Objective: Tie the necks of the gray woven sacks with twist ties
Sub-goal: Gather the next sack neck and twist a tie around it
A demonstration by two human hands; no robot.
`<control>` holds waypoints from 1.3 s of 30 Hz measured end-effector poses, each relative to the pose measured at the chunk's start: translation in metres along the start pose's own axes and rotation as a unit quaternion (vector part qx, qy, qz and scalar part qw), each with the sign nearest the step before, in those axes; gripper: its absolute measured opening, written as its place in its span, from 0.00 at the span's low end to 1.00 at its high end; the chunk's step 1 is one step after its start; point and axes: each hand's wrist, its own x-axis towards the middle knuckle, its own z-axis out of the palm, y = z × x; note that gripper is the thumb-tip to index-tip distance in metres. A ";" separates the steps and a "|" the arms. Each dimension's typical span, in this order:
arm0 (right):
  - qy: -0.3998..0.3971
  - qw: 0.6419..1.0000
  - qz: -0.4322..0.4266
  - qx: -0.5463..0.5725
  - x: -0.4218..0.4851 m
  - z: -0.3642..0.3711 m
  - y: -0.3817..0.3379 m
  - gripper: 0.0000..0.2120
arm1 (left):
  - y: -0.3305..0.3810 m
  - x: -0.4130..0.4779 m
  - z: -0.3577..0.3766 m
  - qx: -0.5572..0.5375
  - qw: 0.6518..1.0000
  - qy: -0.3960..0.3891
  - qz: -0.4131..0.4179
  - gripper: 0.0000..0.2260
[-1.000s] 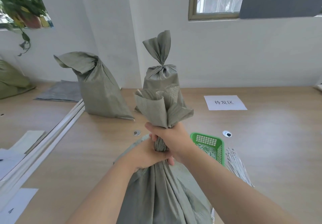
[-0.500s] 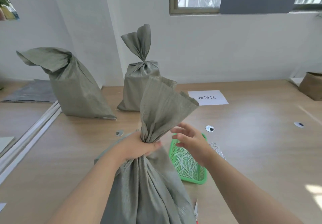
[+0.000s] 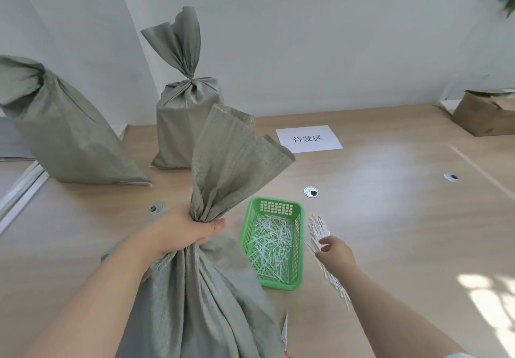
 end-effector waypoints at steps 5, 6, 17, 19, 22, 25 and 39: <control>-0.022 0.991 0.020 -0.130 0.022 0.017 0.037 0.21 | 0.001 0.007 0.002 0.010 1.000 0.004 0.002 0.26; -0.020 0.987 0.018 -0.156 0.025 0.020 0.042 0.20 | 0.001 0.009 0.002 0.002 1.000 0.006 0.002 0.25; 0.000 0.947 0.034 -0.318 0.037 0.033 0.057 0.13 | -0.005 0.011 0.000 0.004 1.000 -0.004 0.018 0.26; 0.000 0.950 0.039 -0.309 0.038 0.032 0.057 0.12 | -0.005 0.010 0.000 0.000 1.000 0.004 0.021 0.25; 0.001 0.954 0.039 -0.298 0.034 0.027 0.055 0.09 | -0.006 0.010 0.000 0.013 1.000 0.008 0.016 0.25; 0.007 0.957 0.033 -0.288 0.027 0.021 0.052 0.05 | -0.007 0.011 -0.001 0.029 1.000 0.010 0.003 0.25; 0.051 0.996 -0.034 -0.059 0.000 -0.010 0.018 0.05 | -0.023 0.008 -0.005 0.002 1.000 0.013 0.013 0.23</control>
